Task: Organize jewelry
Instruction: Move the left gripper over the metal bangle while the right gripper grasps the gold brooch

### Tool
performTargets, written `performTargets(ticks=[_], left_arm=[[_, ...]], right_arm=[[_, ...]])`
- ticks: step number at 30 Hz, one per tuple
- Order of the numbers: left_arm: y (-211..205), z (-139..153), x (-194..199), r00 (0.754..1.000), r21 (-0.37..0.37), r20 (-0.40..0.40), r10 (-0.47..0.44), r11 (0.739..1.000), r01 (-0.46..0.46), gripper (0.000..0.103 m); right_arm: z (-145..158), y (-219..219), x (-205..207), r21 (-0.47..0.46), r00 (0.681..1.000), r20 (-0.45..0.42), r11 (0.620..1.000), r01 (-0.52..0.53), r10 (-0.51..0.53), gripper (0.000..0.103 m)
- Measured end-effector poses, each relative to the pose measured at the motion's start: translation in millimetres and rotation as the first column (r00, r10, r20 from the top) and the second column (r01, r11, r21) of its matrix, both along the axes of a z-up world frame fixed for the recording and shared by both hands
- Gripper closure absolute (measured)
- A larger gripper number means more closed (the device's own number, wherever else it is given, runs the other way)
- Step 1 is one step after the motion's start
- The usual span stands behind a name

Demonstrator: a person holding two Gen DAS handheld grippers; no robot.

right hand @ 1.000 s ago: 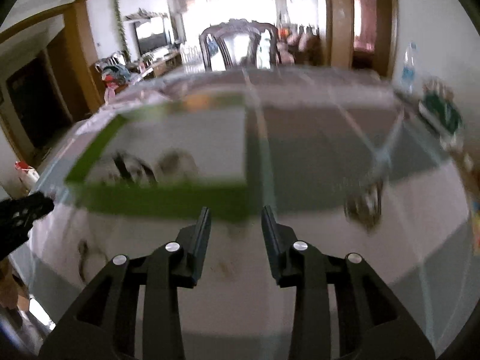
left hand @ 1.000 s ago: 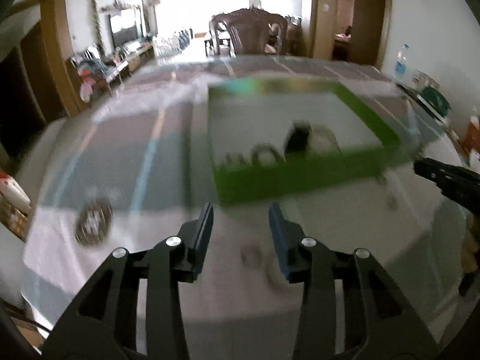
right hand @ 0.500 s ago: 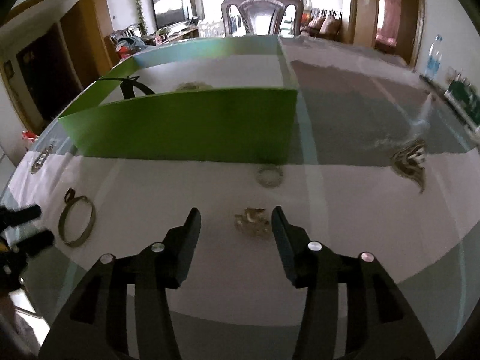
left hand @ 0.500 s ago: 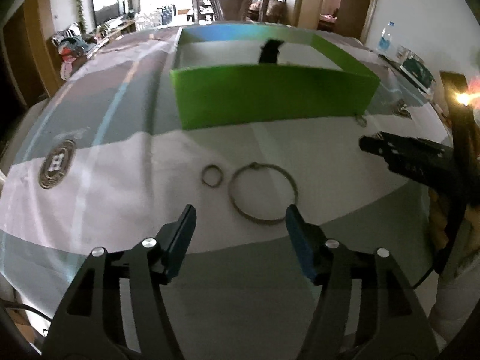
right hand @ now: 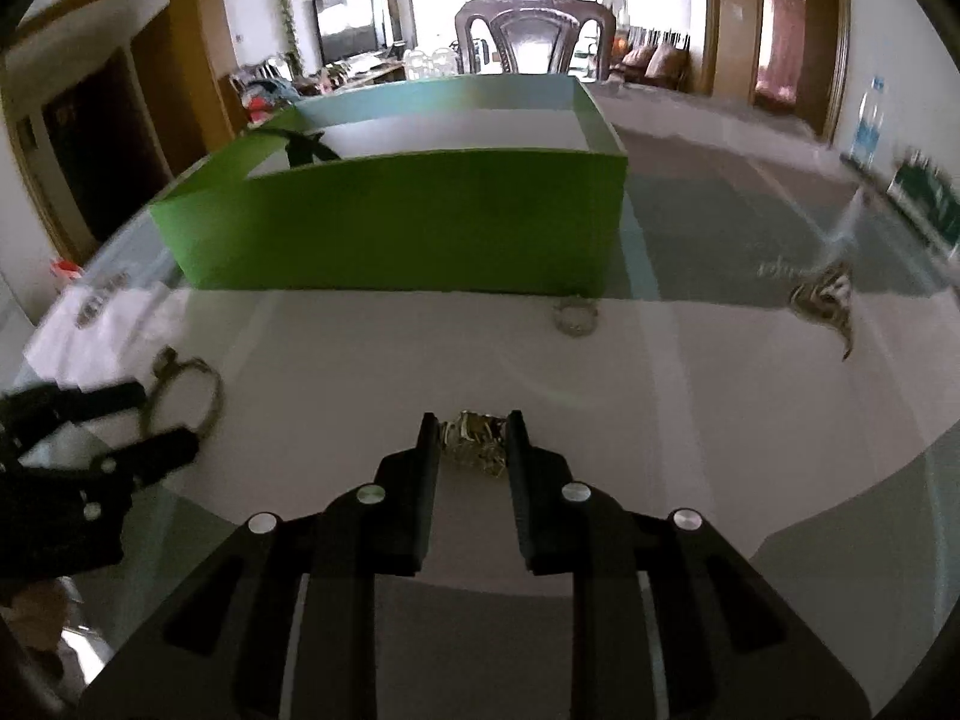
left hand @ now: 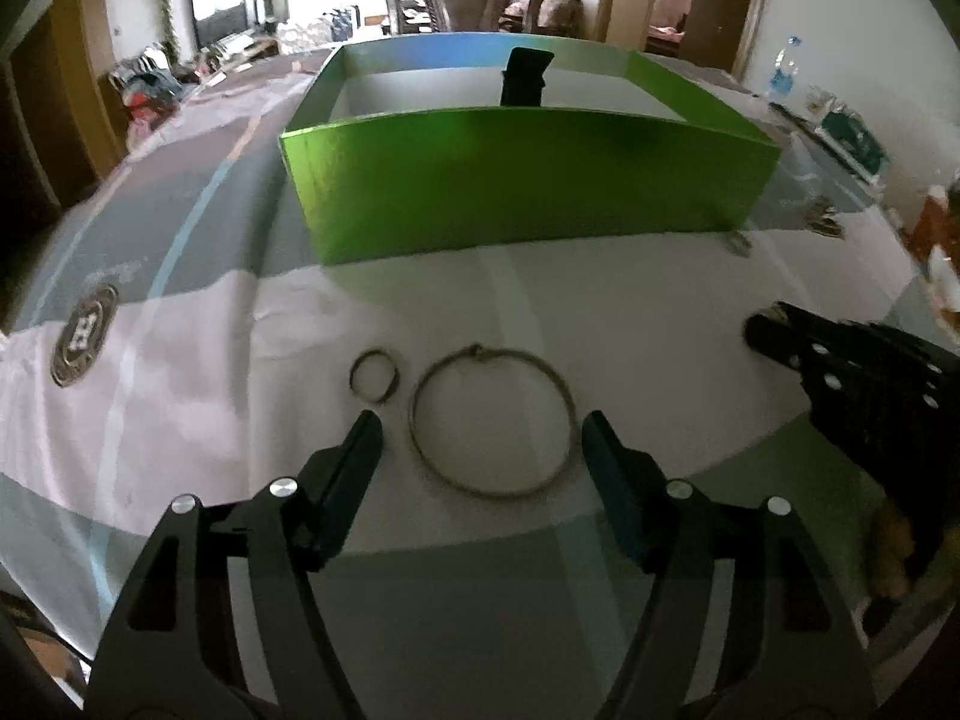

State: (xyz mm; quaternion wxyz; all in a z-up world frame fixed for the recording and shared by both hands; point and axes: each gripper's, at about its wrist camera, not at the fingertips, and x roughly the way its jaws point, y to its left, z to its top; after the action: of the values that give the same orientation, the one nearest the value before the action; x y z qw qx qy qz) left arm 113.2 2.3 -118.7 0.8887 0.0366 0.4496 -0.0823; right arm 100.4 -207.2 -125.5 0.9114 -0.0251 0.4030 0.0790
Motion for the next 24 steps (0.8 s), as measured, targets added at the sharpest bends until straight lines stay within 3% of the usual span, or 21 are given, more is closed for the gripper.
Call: performTargets(ticks=[3,6,24], left_arm=[[-5,-1,2,1.0,0.018,0.013,0.004,1.0,-0.004,0.033],[-6,0,1,1.0,0.016,0.027,0.004,1.0,-0.004,0.042],[-4,-3,-15,0.997,0.015,0.078,0.021,1.0,-0.022,0.04]], right_arm=[[-1,5,-2,-0.035,1.0,0.017,0.999,0.003,-0.003,0.08],[-2,2,-2,-0.014,1.0,0.016,1.0,0.004,-0.004,0.08],[-1,0,-7,-0.001,1.0,0.024,1.0,-0.002,0.002,0.08]])
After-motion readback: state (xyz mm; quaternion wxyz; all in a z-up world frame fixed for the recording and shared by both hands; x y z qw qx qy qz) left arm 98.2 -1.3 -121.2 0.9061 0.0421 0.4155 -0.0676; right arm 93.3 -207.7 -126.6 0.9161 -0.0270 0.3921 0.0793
